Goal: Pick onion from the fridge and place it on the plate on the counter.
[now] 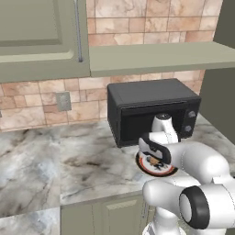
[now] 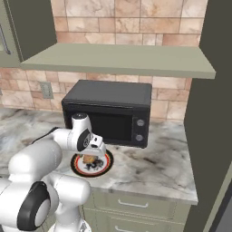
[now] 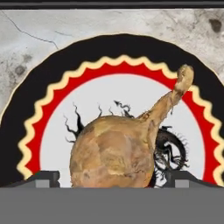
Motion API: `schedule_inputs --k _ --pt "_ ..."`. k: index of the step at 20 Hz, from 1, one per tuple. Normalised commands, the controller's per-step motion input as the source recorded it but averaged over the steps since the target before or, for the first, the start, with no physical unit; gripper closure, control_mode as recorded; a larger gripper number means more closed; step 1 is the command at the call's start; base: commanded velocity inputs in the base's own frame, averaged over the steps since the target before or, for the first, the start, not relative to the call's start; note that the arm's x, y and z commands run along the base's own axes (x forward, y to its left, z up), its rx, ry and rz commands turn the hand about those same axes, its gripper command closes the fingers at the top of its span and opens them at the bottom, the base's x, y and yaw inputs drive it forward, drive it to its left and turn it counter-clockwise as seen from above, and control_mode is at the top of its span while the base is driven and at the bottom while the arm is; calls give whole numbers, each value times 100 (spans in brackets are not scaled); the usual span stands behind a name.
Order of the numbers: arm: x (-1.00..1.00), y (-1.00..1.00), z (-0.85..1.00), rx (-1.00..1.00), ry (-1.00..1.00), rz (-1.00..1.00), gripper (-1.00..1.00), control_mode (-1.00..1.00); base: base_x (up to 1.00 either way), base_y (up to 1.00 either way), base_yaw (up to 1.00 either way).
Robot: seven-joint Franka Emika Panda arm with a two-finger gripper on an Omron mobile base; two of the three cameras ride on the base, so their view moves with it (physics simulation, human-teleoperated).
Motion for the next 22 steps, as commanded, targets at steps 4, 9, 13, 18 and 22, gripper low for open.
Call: schedule_inputs --k 4,9,13,18,22 --pt "-2 0 22 0 0 0 -100 -100 0 0 0" --pt "-45 0 59 0 -1 0 -100 -100 0 0 0" --pt "-72 0 77 0 -2 0 -100 -100 0 0 0" --pt "-91 -3 79 0 -3 0 -100 -100 0 0 0" --pt "-65 -1 86 0 -1 0 -100 -100 0 0 0"
